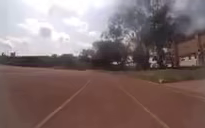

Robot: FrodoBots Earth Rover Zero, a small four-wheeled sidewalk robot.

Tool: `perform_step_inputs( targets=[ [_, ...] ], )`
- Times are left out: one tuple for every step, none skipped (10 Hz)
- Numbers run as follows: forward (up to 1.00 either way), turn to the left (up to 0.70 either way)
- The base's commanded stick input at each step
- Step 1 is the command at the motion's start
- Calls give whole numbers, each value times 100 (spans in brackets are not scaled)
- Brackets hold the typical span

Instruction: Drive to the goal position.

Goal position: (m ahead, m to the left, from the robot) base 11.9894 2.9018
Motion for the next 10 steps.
perform_step_inputs(
  targets=[
    [70, 0],
    [70, 0],
    [70, 0],
    [70, 0],
    [70, 0],
    [70, 0],
    [70, 0],
    [70, 0],
    [70, 0],
    [70, 0]
  ],
)
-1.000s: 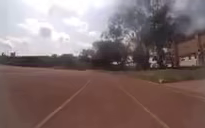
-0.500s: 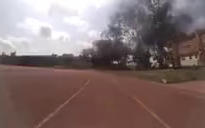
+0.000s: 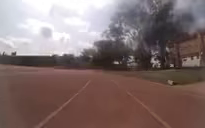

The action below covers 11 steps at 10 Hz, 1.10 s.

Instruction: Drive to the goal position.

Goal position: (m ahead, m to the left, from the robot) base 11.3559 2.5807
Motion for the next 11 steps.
perform_step_inputs(
  targets=[
    [70, 0],
    [70, 0],
    [70, 0],
    [70, 0],
    [70, 0],
    [70, 0],
    [70, 0],
    [70, 0],
    [70, 0],
    [70, 0],
    [70, 0]
  ],
)
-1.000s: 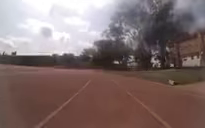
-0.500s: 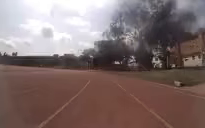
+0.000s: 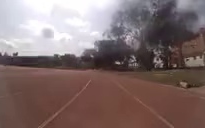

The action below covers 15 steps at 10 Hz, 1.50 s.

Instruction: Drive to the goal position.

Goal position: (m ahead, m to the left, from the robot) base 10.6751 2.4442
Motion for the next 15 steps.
perform_step_inputs(
  targets=[
    [70, 0],
    [70, 0],
    [70, 0],
    [70, 0],
    [70, 0],
    [70, 0],
    [70, 0],
    [70, 0],
    [70, 0],
    [70, 0],
    [70, 0],
    [70, 0],
    [70, 0],
    [70, 0],
    [70, 0]
  ],
)
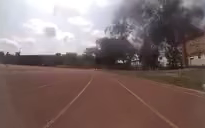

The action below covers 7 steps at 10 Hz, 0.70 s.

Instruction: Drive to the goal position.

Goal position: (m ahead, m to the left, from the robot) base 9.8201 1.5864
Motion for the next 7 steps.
perform_step_inputs(
  targets=[
    [70, 0],
    [70, 0],
    [70, 0],
    [70, 0],
    [70, 0],
    [70, 0],
    [70, 0]
  ],
)
